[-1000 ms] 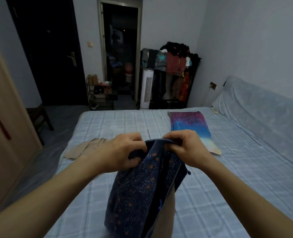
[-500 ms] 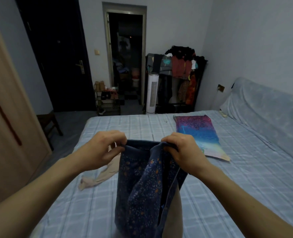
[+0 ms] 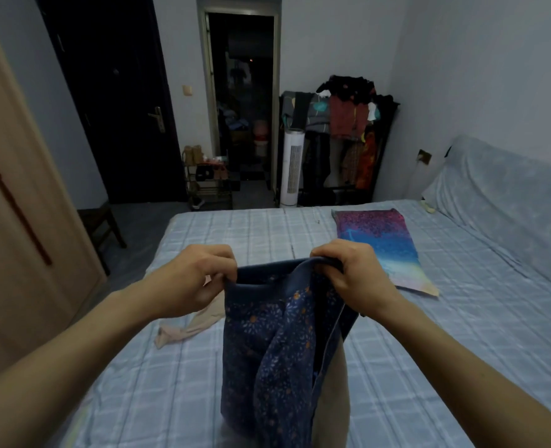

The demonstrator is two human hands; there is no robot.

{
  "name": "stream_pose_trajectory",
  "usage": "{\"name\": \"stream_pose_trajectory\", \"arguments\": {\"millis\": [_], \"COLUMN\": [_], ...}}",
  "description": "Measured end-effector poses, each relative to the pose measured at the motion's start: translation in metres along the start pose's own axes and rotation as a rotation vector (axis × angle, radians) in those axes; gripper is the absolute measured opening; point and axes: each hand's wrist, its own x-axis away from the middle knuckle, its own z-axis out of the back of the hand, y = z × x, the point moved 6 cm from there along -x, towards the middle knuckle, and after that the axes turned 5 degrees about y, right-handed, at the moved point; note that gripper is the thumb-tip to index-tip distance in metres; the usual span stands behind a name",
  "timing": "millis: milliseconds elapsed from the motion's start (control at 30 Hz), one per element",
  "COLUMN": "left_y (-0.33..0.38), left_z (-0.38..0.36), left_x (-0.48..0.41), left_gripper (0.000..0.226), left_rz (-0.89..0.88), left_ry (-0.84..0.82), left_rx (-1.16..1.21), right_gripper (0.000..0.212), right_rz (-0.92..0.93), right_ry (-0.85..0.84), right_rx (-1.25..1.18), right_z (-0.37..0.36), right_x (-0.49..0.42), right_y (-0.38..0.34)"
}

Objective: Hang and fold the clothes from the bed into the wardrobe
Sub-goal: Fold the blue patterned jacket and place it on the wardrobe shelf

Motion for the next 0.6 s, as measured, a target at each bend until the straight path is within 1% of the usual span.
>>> {"name": "stream_pose_trajectory", "arguments": {"millis": [100,167,233,333,467,533,600], "left_y": [0.005,0.002,-0.003,-0.005,-0.005,-0.003,0.007], "left_z": [0.005,0.006,0.007,0.011,0.016,0.021,0.026], "left_x": [-0.001,-0.002,-0.002,-0.001,-0.003,-0.006,-0.013], "left_gripper": [0.009,0.024,0.037,0.04,0.033,0.034,0.018], "left_rz": [-0.001,0.008,0.035,0.08,0.121,0.133,0.065], "left_ry": [0.018,0.03,0.099,0.234,0.324,0.373,0.388], "left_rx": [-0.002,-0.06,-0.075,-0.05,-0.033,-0.068,-0.166], "right_gripper": [0.019,0.019,0.018,0.018,0.016,0.015,0.014], "right_rz": [-0.003,-0.001,0.004,-0.002,0.008,0.041,0.069], "right_ry": [0.0,0.002,0.018,0.038,0.036,0.03,0.043], "right_rx": [0.003,0.006,0.007,-0.001,0.011,0.056,0.118], "right_z": [0.003,0.005,0.01,0.016,0.023,0.024,0.021], "right_x": [-0.002,-0.004,-0.006,-0.007,-0.008,-0.007,-0.004], "right_y": [-0.001,-0.002,-0.001,0.0,-0.001,-0.003,-0.005]}}
